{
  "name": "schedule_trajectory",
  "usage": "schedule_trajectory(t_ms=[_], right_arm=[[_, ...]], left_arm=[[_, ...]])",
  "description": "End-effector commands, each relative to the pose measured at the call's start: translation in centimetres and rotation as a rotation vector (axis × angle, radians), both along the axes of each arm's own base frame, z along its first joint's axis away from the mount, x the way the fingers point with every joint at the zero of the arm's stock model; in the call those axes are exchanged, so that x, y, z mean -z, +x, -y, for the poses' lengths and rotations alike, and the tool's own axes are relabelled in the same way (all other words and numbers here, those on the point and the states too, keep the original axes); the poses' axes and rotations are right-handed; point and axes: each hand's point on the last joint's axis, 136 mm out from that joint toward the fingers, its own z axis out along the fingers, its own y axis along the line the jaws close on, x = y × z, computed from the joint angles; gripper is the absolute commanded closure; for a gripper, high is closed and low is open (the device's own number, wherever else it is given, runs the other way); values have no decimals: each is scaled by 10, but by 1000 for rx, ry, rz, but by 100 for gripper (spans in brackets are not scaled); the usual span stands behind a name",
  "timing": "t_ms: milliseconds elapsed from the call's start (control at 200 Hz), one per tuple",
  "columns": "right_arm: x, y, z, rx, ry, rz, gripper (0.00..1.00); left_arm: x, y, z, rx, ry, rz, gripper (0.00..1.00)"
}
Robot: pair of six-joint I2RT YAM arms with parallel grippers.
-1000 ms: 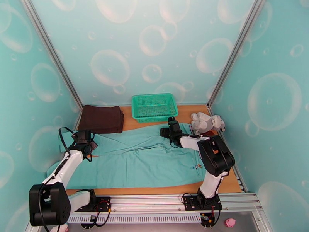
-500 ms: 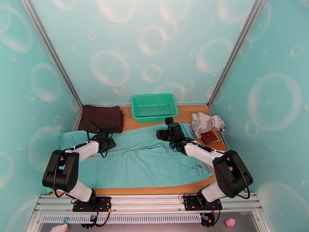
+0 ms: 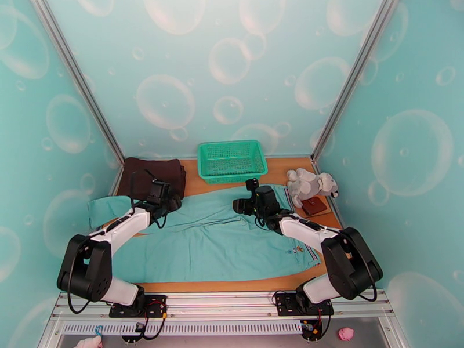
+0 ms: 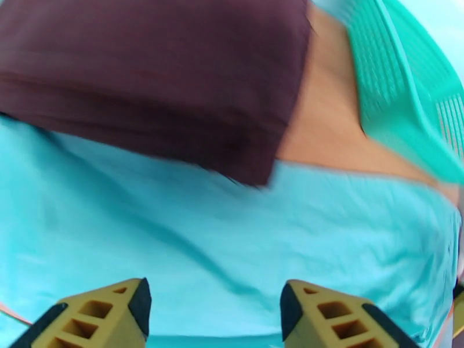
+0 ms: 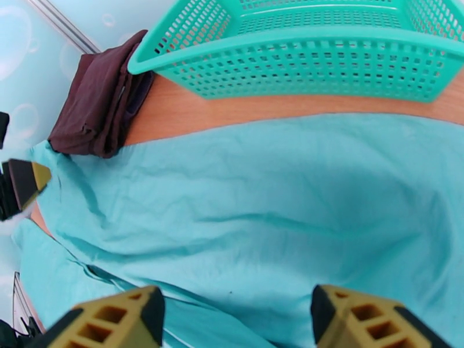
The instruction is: Fold and stack the trousers
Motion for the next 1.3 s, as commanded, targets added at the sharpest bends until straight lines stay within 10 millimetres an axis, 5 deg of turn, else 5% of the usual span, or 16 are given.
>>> schedule_trajectory(t_ms=[0, 195, 405, 580, 695, 850, 930, 1035, 1165, 1295], right_arm=[[-7, -6, -5, -28, 46, 44, 29], [-9, -12, -3, -37, 63, 72, 24], [-4, -12, -2, -36, 66, 58, 21], [-2, -10, 0, -32, 69, 47, 21], [-3, -10, 1, -32, 71, 48, 21], [-4, -11, 2, -29, 69, 51, 21], [-5, -11, 2, -33, 73, 52, 21], [-2, -11, 2, -34, 73, 45, 21], [-3, -13, -4, -60, 100, 32, 20], [-5, -14, -4, -64, 101, 36, 20]], left_arm=[[39, -16, -40, -71, 81, -122, 35], [78, -17, -28, 7, -45, -138, 35], [86, -19, 50, 242, -232, -119, 36], [74, -28, 124, 477, -345, -136, 37], [68, -22, 137, 498, -312, -163, 36], [22, -9, 103, 385, -124, -36, 35], [-9, -8, 49, 185, 59, 50, 34], [-33, -30, -37, -136, 214, 40, 34], [-16, -48, -105, -274, 158, -39, 46], [15, -42, -92, -227, -17, -85, 52]])
